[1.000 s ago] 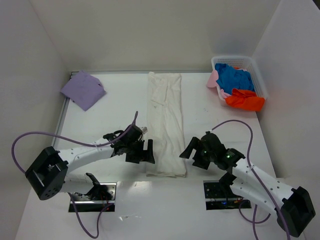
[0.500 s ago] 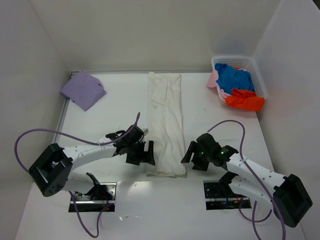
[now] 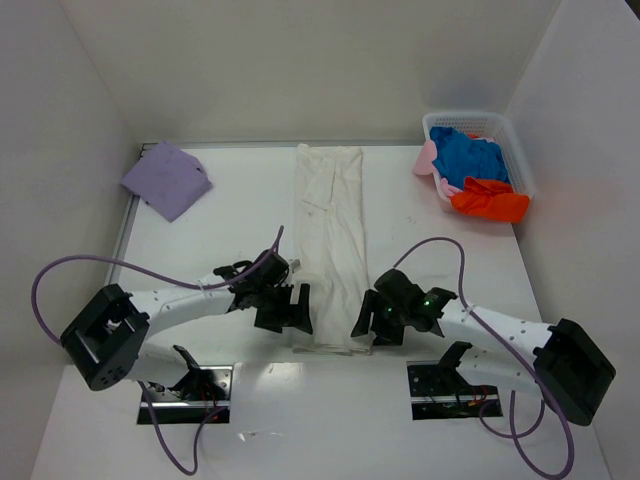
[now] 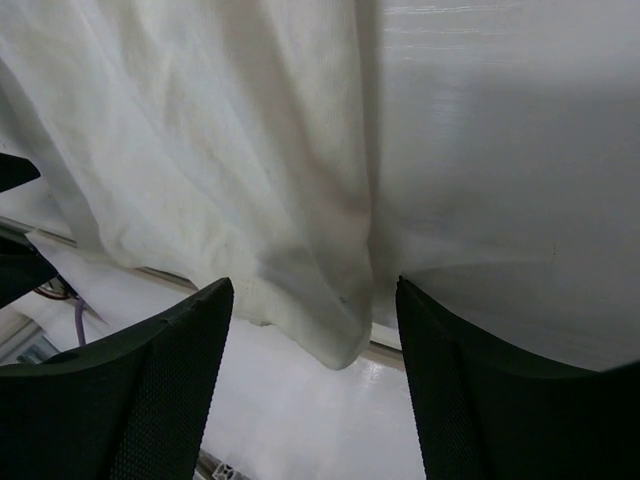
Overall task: Fold and stack the t-shirts
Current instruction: Grab the bottom of the folded rectangular tshirt with both arms
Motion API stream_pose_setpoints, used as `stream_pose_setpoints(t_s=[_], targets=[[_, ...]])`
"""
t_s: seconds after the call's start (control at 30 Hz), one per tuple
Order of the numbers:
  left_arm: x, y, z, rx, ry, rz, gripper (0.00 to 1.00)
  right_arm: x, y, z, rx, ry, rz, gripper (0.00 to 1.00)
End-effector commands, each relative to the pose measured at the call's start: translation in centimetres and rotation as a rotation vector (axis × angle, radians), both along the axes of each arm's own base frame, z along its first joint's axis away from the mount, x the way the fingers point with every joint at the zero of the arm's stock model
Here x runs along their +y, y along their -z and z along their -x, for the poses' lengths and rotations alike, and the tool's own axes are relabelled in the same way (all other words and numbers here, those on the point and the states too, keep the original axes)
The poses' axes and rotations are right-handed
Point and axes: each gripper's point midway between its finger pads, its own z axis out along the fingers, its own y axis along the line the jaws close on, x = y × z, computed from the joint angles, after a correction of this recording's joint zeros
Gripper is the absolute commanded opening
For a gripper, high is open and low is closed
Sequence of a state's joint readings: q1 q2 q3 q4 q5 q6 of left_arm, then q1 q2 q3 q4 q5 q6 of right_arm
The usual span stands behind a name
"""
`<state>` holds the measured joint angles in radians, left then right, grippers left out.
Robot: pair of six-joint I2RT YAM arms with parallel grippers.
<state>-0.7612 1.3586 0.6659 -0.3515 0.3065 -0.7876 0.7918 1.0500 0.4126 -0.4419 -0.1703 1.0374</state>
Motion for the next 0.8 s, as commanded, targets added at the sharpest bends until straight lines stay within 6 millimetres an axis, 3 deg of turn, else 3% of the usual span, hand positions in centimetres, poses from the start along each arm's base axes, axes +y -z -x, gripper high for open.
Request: stream_pose_setpoints(t_s=[0.0,0.27,0.43,0.77], targets=[[-0.9,-0.3,0.1,-0.002,0.053,0.037,1.0,0.8,-0.7,-0.7,-0.025,0.015,-0.013,0.7],[-1.2,0.2,1.0,0.029,0.063,0.062,1.0,1.4,-0.4,-1.2,-0.02,0.023,-0.015,0.56],[-1.1,0.4,1.0,0.023,0.026,0.077,0.94,1.6,-0.3,-1.5,-0.018,0.023,-0.013,0.5],[-0.6,1.7,1.9,0.075,-0.005,0.068,0.93,2.0,-0.3,-1.8,-0.023,0.023,-0.018,0.48]])
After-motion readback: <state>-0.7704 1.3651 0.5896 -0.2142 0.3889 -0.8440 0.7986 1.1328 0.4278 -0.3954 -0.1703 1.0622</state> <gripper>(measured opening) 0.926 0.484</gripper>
